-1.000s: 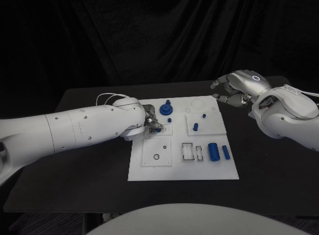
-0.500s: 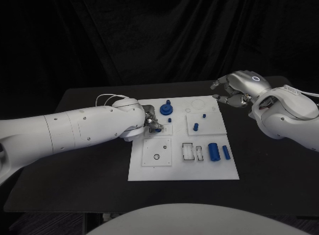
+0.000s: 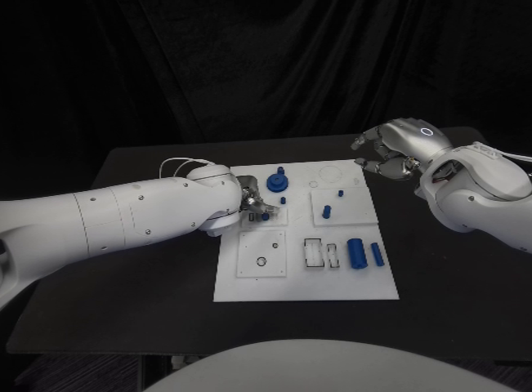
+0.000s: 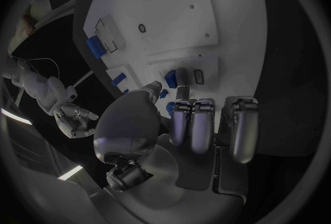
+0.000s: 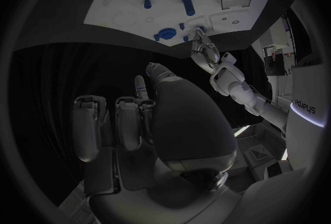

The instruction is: Assemble the parts on the task board

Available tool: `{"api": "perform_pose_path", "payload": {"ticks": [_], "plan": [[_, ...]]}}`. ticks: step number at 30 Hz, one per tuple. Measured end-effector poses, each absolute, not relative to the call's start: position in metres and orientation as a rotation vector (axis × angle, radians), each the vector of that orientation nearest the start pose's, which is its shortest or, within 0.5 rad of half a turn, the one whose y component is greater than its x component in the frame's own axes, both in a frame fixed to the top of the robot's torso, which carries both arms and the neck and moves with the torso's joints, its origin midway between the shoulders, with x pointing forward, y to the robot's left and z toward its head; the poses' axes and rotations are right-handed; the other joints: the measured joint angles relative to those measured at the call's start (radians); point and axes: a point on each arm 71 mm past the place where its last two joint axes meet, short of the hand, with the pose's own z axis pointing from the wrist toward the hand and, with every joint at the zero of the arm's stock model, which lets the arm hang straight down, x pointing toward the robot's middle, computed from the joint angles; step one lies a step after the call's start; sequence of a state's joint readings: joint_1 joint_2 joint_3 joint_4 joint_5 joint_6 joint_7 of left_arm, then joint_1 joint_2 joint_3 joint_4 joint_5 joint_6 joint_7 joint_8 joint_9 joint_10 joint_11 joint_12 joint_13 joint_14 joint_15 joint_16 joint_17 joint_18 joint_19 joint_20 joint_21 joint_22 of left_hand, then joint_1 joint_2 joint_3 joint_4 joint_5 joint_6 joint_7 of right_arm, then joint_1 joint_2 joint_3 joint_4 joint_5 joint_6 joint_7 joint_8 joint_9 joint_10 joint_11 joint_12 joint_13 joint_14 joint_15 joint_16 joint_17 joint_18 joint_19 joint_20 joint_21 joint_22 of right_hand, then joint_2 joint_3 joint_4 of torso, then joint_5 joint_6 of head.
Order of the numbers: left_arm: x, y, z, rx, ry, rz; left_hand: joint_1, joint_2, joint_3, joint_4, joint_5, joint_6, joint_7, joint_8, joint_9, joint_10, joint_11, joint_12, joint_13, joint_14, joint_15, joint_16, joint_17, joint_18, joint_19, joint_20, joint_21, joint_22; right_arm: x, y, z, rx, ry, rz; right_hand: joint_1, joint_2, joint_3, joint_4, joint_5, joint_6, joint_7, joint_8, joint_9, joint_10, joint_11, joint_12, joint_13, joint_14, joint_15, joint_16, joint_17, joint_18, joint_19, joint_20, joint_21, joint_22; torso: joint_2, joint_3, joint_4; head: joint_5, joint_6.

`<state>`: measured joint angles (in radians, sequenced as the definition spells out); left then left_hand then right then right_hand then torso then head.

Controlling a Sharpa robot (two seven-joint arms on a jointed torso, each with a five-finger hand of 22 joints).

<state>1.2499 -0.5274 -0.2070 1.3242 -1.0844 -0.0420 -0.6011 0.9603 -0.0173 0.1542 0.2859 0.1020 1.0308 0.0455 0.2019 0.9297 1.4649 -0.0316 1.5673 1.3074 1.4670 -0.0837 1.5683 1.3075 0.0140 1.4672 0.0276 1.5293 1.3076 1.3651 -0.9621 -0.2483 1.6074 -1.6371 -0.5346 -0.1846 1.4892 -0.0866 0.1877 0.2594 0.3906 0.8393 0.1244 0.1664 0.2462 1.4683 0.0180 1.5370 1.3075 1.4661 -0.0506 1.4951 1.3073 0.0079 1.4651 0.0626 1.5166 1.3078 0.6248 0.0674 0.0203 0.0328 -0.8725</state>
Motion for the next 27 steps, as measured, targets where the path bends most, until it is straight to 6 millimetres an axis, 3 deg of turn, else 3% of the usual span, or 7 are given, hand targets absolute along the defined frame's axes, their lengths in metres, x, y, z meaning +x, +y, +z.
{"api": "perform_pose_path", "payload": {"ticks": [3, 9, 17, 21, 24, 27], "plan": [[0.495, 0.126, -0.26, -0.139, 2.273, -0.306, -0.022, 0.013, -0.034, 0.002, -0.023, 0.004, 0.003, -0.016, 0.0, 0.003, 0.003, 0.0, 0.0, 0.0, 0.0, 0.0, 0.0, 0.0, 0.0, 0.0, 0.0, 0.0, 0.469, -0.24, -0.161, -0.274, 1.455, 0.453, 0.0, 0.0, 0.0, 0.0, 0.0, 0.0, 0.0, 0.0, 0.0, 0.0, 0.0, 0.0, 0.0, 0.0, 0.0, 0.0, 0.0, 0.0, 0.0, 0.0, 0.0, 0.0, 0.0, 0.0002, -0.0001, 0.0, 0.0], [0.496, 0.129, -0.26, -0.149, 2.265, -0.306, -0.052, 0.033, -0.068, 0.005, -0.034, 0.017, 0.005, -0.035, 0.0, 0.003, 0.003, 0.0, 0.0, 0.0, 0.0, 0.0, 0.0, 0.0, -0.003, 0.003, 0.0, 0.0, 0.469, -0.241, -0.161, -0.274, 1.458, 0.451, 0.0, 0.0, 0.0, 0.0, 0.0, 0.0, 0.0, 0.0, -0.001, 0.0, 0.0, 0.0, 0.0, 0.0, 0.0, -0.004, 0.0, 0.0, 0.0, 0.0, 0.0, 0.0, 0.0, 0.0001, -0.0008, 0.0, 0.0], [0.492, 0.136, -0.261, -0.168, 2.249, -0.319, -0.058, 0.039, -0.095, 0.001, -0.034, 0.042, -0.006, -0.022, -0.015, 0.003, 0.003, 0.0, 0.0, 0.0, 0.0, 0.0, 0.0, 0.0, -0.003, 0.003, 0.0, 0.0, 0.469, -0.241, -0.161, -0.273, 1.46, 0.45, 0.0, 0.0, 0.0, 0.0, 0.0, 0.0, 0.0, 0.0, -0.001, -0.004, 0.004, 0.0, 0.0, 0.0, 0.0, -0.004, 0.0, 0.0, 0.0, 0.0, 0.0, 0.0, 0.0, -0.0001, -0.0012, 0.004, 0.0], [0.486, 0.141, -0.261, -0.187, 2.219, -0.353, -0.031, 0.05, -0.12, 0.001, -0.008, 0.049, -0.013, 0.009, 0.068, -0.001, -0.001, 0.0, 0.0, 0.0, 0.0, 0.0, 0.0, 0.0, -0.003, 0.003, 0.001, 0.0, 0.468, -0.242, -0.161, -0.272, 1.46, 0.45, 0.0, 0.0, 0.003, 0.003, 0.0, 0.0, 0.0, 0.0, -0.001, -0.004, 0.004, 0.0, 0.0, 0.0, 0.0, -0.004, 0.0, 0.0, 0.0, 0.0, 0.0, 0.0, 0.0, -0.0005, -0.0012, 0.007, 0.0], [0.481, 0.147, -0.256, -0.198, 2.166, -0.393, 0.004, 0.058, -0.151, 0.003, 0.017, 0.03, -0.021, 0.048, 0.183, 0.004, -0.007, 0.0, 0.0, -0.003, -0.004, 0.0, 0.0, 0.0, 0.002, -0.002, 0.007, 0.0, 0.467, -0.244, -0.161, -0.27, 1.46, 0.449, 0.0, 0.0, 0.003, 0.003, 0.0, 0.0, 0.0, 0.0, -0.001, -0.004, 0.004, 0.0, 0.0, 0.0, 0.0, -0.004, 0.0, 0.0, 0.0, 0.0, 0.0, 0.0, 0.0, -0.0007, -0.0009, 0.01, 0.0], [0.478, 0.154, -0.251, -0.203, 2.115, -0.421, 0.033, 0.058, -0.16, 0.0, 0.043, 0.027, -0.024, 0.063, 0.231, 0.0, -0.011, 0.0, 0.0, 0.0, -0.008, 0.0, 0.0, 0.0, -0.002, -0.006, 0.007, 0.0, 0.467, -0.245, -0.161, -0.268, 1.461, 0.447, 0.0, 0.0, 0.003, 0.003, 0.0, 0.0, 0.0, 0.0, -0.001, -0.004, 0.004, 0.0, 0.0, 0.0, 0.0, -0.004, 0.0, 0.0, 0.0, 0.0, 0.0, 0.0, 0.0, -0.0008, -0.0009, 0.014, 0.0]]}}
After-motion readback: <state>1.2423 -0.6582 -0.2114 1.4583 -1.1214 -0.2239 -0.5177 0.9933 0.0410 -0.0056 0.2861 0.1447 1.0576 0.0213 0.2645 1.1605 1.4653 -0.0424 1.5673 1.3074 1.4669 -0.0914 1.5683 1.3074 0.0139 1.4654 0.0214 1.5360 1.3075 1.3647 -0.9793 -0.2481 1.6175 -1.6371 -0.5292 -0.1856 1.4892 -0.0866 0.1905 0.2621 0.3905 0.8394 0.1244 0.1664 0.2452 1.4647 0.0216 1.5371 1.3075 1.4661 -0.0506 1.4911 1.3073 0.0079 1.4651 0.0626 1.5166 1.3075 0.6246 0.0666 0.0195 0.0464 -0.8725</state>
